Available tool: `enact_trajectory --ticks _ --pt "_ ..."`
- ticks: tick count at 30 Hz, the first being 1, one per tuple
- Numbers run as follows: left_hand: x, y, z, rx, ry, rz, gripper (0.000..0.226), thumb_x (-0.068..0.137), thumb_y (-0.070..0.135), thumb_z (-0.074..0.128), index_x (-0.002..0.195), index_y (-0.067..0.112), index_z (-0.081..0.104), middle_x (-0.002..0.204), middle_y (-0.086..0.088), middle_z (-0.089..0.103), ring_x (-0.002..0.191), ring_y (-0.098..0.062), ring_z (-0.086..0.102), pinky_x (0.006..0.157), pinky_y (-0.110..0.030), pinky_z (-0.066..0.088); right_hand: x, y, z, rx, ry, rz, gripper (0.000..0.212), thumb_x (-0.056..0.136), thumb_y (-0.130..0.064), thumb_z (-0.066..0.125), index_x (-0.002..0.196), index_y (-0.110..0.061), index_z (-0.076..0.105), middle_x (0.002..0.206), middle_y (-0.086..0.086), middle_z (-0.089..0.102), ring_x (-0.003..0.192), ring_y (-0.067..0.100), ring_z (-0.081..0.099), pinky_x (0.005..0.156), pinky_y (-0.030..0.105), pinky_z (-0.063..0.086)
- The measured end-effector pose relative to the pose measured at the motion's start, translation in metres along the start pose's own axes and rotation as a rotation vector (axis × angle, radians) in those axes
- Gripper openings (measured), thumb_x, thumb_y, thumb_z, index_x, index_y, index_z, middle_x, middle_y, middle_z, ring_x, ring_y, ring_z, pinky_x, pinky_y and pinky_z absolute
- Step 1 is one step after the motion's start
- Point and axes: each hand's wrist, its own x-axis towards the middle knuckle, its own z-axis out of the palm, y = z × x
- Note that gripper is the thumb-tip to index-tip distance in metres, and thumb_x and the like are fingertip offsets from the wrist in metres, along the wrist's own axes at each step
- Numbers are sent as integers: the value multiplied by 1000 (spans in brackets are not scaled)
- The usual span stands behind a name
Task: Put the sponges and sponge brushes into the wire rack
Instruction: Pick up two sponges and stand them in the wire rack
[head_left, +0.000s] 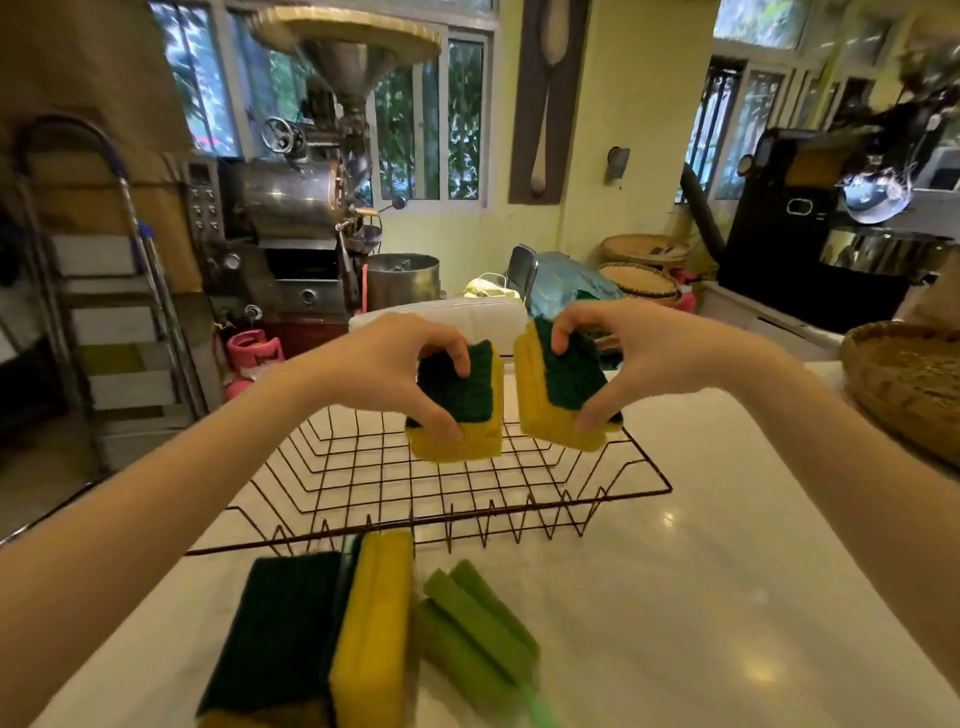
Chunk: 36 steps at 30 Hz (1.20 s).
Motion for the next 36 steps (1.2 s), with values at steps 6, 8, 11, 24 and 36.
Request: enact_trajectory --ticks 6,8,11,24,36 --pt "1 -71 8 89 19 -174 49 61 25 79 98 29 48 117 3 48 101 -13 45 72 -15 42 59 -10 30 -4 -18 -101 60 59 -24 83 105 -34 45 114 -7 41 106 16 45 76 22 48" --pt "1 -89 13 108 -12 -244 52 62 24 79 104 24 48 109 5 45 99 -14 45 65 -12 37 78 -13 40 -28 -57 -112 61 61 -23 82 108 -32 44 114 -6 41 106 18 45 77 23 47" --pt "2 -109 21 121 -61 -304 52 64 23 77 107 21 49 106 4 43 100 -18 47 65 -17 38 103 -19 55 -83 -116 -124 64 64 -20 80 117 -24 44 113 -7 38 103 15 40 67 13 39" --pt "-2 -137 29 151 -186 -423 56 68 19 75 115 18 45 119 -6 48 97 -16 44 76 -26 40 163 -27 119 -153 -320 -104 69 66 -17 79 123 -19 40 128 7 46 101 15 40 79 27 40" --pt "1 -136 27 190 -263 -448 57 72 20 72 120 18 42 121 -6 47 96 -15 41 78 -27 37 173 -32 135 -96 -336 -114 68 65 -23 80 121 -20 42 113 1 44 98 17 43 75 25 40"
